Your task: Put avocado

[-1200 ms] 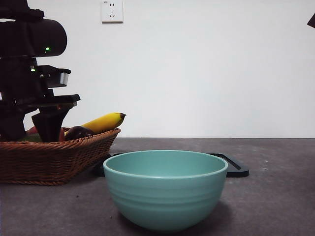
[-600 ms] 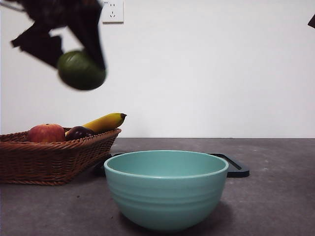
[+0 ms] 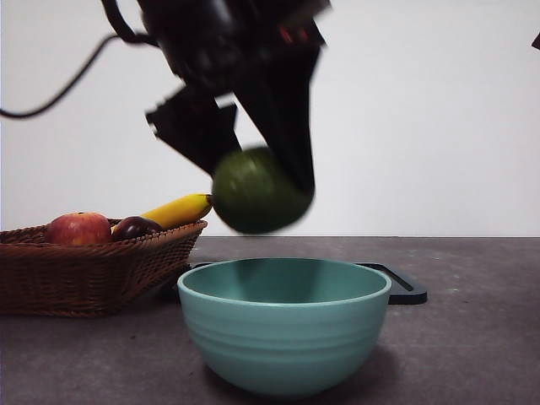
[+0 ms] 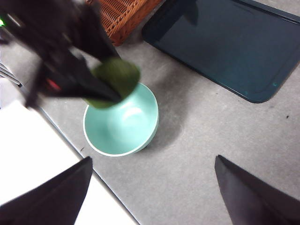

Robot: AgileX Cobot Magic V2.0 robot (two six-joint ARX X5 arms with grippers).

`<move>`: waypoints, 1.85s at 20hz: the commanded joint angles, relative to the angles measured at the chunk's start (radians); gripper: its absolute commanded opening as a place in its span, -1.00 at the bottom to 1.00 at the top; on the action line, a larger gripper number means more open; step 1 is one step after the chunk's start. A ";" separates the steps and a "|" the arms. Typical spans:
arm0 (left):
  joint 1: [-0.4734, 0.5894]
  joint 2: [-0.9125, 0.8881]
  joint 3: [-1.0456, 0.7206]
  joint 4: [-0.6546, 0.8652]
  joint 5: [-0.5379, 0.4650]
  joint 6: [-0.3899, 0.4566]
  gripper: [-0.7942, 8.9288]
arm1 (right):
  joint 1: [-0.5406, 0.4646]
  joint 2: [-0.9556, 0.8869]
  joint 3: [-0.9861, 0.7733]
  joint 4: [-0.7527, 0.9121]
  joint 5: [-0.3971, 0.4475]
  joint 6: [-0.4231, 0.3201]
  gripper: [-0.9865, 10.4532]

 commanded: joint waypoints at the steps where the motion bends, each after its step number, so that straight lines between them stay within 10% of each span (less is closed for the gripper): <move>1: -0.030 0.058 0.014 0.021 -0.014 0.000 -0.35 | 0.005 0.008 0.016 0.009 0.001 0.005 -0.09; 26: -0.098 0.077 0.016 0.026 -0.064 -0.023 -0.06 | 0.005 0.008 0.016 0.009 0.001 0.004 -0.09; 37: 0.177 -0.310 0.016 0.000 -0.061 -0.018 -0.07 | 0.005 0.014 0.016 0.012 0.001 0.010 -0.09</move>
